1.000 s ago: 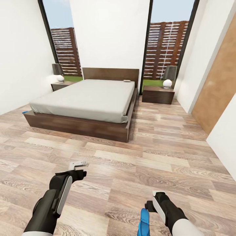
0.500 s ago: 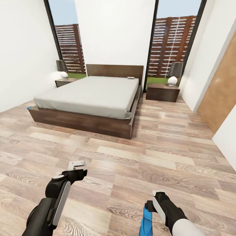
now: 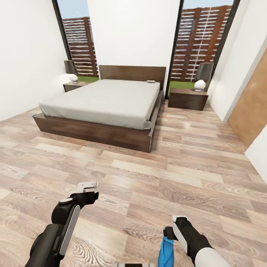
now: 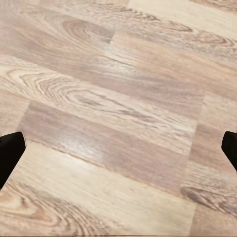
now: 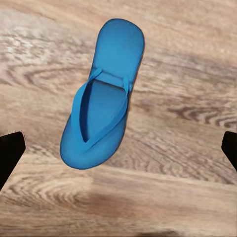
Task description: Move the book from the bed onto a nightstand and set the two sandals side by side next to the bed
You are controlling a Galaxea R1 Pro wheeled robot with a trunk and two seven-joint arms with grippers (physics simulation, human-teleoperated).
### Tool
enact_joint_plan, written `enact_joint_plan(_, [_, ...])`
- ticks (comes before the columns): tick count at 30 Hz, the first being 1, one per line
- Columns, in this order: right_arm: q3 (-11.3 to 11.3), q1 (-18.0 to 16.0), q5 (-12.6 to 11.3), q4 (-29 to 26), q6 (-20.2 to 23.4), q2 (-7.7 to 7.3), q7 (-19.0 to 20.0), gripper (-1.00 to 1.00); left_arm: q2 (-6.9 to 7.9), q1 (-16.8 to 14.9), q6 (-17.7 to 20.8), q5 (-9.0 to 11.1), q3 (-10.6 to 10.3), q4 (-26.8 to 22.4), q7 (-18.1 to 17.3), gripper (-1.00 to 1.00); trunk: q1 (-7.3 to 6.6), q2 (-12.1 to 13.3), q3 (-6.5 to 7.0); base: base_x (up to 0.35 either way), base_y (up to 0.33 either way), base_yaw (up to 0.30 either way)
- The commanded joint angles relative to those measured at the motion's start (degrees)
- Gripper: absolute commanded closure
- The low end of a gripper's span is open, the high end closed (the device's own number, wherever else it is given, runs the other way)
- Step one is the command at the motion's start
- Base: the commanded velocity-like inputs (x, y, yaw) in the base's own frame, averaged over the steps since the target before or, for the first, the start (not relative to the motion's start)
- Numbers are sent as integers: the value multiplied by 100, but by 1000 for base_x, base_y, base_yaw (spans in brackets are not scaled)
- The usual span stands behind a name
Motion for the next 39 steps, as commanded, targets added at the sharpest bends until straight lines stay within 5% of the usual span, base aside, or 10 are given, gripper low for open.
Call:
enact_joint_plan(1, [15,0,-54,-10,20,-2,-31,-100,-2,-4,24,36,-2,0,39,-100,1,-4,-31,0,0,185])
enact_joint_plan(23, [20,0,-53,-10,-9,-2,173,-100,-4,-4,24,36,-4,17,39,-100,58,-33,-536,0,0,54])
enact_joint_plan(31, [19,0,-47,-17,-21,-2,369,-100,-5,-4,24,36,-9,17,39,-100,58,-33,-536,0,0,0])
enact_joint_plan(39, [16,0,-47,-18,-30,-2,384,-100,-4,-4,24,36,-11,17,39,-100,79,-44,-713,0,0,0])
